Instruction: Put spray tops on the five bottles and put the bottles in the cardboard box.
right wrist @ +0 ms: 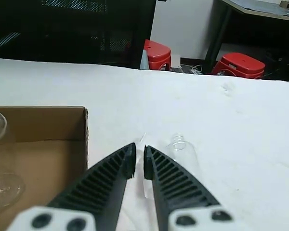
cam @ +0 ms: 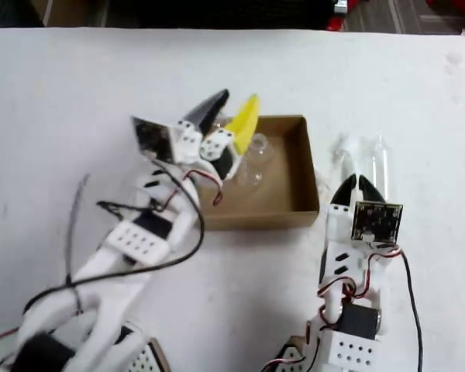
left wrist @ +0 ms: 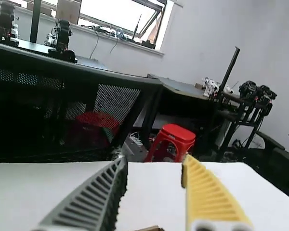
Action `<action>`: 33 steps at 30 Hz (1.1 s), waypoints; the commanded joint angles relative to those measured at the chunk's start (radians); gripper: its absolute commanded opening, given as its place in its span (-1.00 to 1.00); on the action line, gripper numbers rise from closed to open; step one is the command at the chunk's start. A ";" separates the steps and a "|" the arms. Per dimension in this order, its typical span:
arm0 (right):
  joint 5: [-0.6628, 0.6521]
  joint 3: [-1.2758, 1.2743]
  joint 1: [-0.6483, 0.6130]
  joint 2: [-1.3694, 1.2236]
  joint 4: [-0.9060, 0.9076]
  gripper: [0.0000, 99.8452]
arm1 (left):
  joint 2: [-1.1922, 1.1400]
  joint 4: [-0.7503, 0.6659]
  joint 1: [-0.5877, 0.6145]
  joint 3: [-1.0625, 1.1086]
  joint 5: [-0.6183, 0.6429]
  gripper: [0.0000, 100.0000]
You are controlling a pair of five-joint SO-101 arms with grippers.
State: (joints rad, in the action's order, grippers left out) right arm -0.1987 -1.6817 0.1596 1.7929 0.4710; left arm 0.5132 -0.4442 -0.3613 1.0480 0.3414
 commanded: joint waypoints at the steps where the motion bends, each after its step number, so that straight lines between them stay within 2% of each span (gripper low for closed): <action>1: -0.012 -0.008 -0.027 -0.002 0.005 -0.97 | 0.209 0.259 0.010 -0.037 0.029 -0.66; 7: -0.012 -0.008 -0.022 -0.002 0.005 -0.97 | 0.489 0.746 0.056 -0.127 0.034 -0.66; 15: -0.012 -0.008 -0.022 -0.002 0.005 -0.97 | 0.941 1.114 0.122 -0.071 0.106 -0.66; 25: -0.012 -0.008 -0.022 -0.002 0.018 -0.96 | 1.320 1.152 0.130 0.281 0.107 -0.66; 33: -0.008 -0.008 -0.028 0.002 0.019 -0.96 | 1.317 1.062 0.131 0.419 0.106 -0.65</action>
State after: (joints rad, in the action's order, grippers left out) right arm -0.1987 -1.6817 0.1427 1.7929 0.4879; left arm 1.8190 0.6743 -0.2401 1.4484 0.4350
